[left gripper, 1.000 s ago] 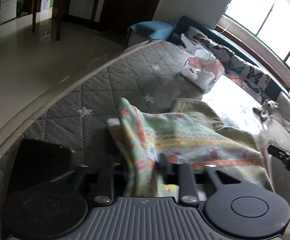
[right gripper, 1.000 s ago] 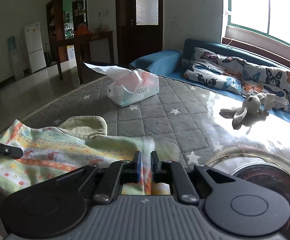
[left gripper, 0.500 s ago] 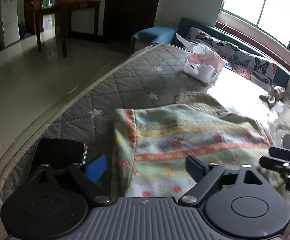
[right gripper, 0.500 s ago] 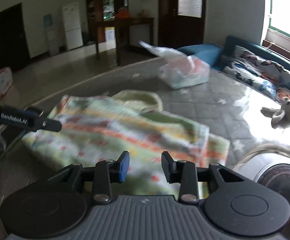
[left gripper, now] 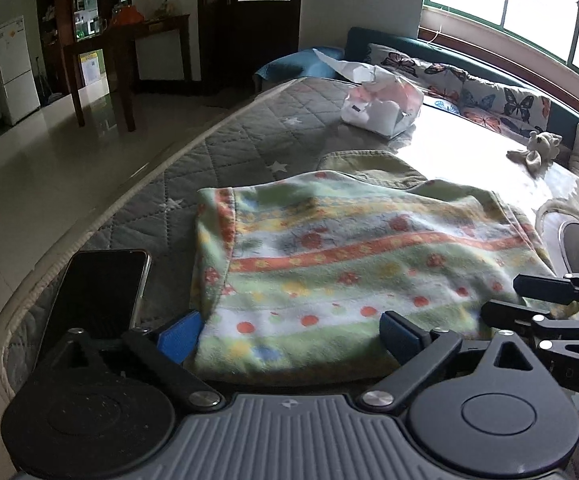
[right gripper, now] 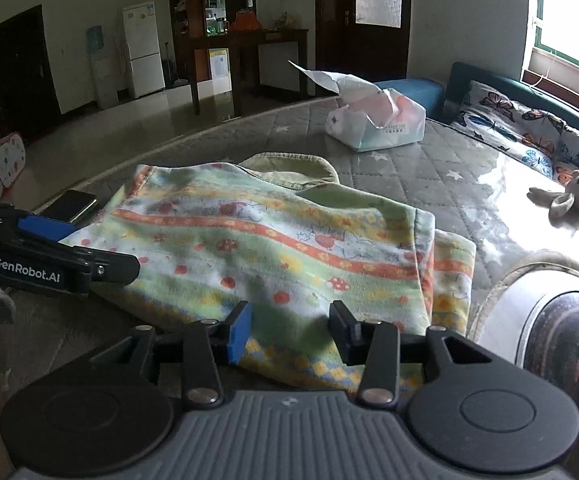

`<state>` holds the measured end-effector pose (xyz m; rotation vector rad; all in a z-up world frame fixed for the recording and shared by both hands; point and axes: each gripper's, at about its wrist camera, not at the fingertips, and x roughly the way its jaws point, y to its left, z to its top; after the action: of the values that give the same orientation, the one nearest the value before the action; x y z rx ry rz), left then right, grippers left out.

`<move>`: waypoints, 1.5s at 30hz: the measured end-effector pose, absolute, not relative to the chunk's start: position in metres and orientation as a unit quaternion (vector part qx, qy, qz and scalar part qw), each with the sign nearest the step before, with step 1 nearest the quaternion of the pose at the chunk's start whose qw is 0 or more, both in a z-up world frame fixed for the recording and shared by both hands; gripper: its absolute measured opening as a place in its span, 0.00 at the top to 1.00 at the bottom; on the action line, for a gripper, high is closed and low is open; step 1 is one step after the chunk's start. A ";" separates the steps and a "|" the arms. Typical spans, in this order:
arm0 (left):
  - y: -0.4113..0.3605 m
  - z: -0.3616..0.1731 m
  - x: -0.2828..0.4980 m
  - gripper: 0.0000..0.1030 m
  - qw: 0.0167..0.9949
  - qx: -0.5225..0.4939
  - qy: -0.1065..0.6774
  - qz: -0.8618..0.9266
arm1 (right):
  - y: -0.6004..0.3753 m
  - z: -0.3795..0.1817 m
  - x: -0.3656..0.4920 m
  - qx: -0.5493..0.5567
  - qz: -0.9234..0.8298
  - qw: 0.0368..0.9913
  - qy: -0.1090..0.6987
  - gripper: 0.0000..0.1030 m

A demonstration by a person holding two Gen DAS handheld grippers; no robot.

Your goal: Fold clothes

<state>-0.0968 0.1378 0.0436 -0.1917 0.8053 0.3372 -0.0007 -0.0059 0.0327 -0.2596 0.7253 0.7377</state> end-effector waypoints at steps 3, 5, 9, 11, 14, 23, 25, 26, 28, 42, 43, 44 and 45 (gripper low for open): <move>0.133 0.044 -0.098 0.01 0.900 -0.091 0.391 0.168 | -0.010 0.035 -0.007 -0.127 0.355 0.860 0.344 0.47; 0.128 0.044 -0.099 0.00 0.900 -0.084 0.392 0.173 | -0.014 0.034 -0.010 -0.126 0.352 0.860 0.346 0.43; 0.121 0.047 -0.104 0.00 0.900 -0.079 0.389 0.179 | -0.024 0.031 -0.016 -0.112 0.347 0.860 0.356 0.36; 0.120 0.048 -0.106 0.00 0.900 -0.081 0.386 0.187 | -0.028 0.030 -0.019 -0.109 0.347 0.860 0.357 0.34; 0.120 0.051 -0.110 0.00 0.899 -0.082 0.382 0.198 | -0.031 0.030 -0.024 -0.106 0.349 0.860 0.356 0.31; 0.111 0.056 -0.125 0.00 0.899 -0.068 0.379 0.206 | -0.034 0.031 -0.032 -0.095 0.350 0.861 0.356 0.26; 0.108 0.057 -0.127 0.00 0.900 -0.067 0.379 0.204 | -0.036 0.031 -0.034 -0.093 0.349 0.862 0.355 0.23; 0.107 0.057 -0.128 0.00 0.900 -0.065 0.379 0.204 | -0.037 0.032 -0.034 -0.092 0.349 0.863 0.355 0.23; 0.104 0.057 -0.129 0.00 0.901 -0.062 0.379 0.204 | -0.038 0.032 -0.036 -0.091 0.348 0.863 0.354 0.22; 0.098 0.061 -0.141 0.00 0.904 -0.047 0.366 0.216 | -0.040 0.032 -0.044 -0.084 0.349 0.863 0.355 0.20; 0.098 0.062 -0.143 0.00 0.907 -0.044 0.360 0.215 | -0.039 0.032 -0.045 -0.084 0.351 0.862 0.356 0.20; 0.097 0.063 -0.144 0.00 0.908 -0.044 0.358 0.214 | -0.038 0.032 -0.046 -0.083 0.352 0.862 0.356 0.20; 0.097 0.064 -0.145 0.00 0.909 -0.044 0.356 0.212 | -0.037 0.032 -0.047 -0.083 0.353 0.861 0.356 0.20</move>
<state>-0.1454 0.0975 0.0639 -0.0915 0.7344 0.4367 -0.0469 -0.0373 0.0319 -0.1749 0.7461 0.7399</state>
